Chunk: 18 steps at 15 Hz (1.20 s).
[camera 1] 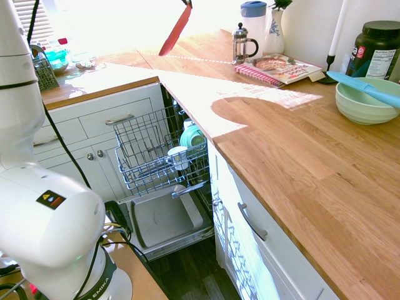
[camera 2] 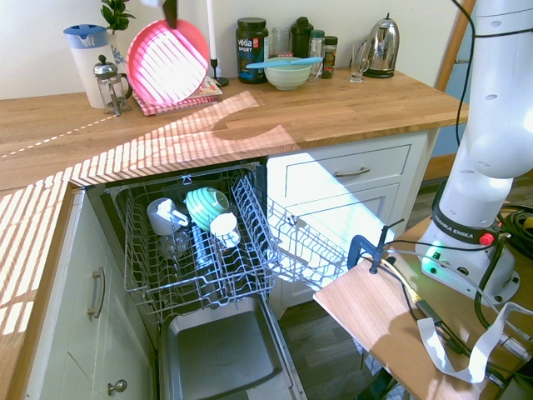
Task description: Put the plate in the dishwasher
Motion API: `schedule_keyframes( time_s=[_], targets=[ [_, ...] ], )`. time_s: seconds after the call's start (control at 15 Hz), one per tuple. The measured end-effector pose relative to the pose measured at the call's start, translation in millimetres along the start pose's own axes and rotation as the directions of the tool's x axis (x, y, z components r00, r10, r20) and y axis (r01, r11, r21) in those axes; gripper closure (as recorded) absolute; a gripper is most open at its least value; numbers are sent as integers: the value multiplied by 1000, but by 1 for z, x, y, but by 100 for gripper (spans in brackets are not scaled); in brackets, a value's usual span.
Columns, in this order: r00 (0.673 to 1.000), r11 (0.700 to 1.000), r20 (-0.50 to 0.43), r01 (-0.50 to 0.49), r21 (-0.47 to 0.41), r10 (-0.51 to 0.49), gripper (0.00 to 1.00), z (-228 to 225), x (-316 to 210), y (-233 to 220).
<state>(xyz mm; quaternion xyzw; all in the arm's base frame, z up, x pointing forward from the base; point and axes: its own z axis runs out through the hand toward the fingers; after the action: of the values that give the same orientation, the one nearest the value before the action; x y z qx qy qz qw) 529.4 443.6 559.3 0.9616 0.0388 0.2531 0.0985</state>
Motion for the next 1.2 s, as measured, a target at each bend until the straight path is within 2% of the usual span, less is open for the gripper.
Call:
schedule_keyframes(
  time_s=[0.13,0.2,0.4,0.6,0.67,0.8,1.07,1.13,1.2],
  targets=[
    [990,988,-42,134,-79,-138,100,67,-68,-95],
    [977,972,-55,199,-122,-207,100,105,-105,-126],
    [920,897,-73,354,-264,-385,100,187,-183,-149],
    [853,797,-76,447,-407,-517,100,237,-212,-148],
    [833,760,-65,466,-452,-550,100,245,-218,-150],
    [814,725,-44,489,-486,-579,100,241,-232,-166],
    [802,706,86,566,-425,-591,100,229,-265,-196],
    [800,709,107,578,-405,-591,0,229,-262,-199],
    [798,714,128,587,-381,-589,0,230,-256,-201]
  ],
)
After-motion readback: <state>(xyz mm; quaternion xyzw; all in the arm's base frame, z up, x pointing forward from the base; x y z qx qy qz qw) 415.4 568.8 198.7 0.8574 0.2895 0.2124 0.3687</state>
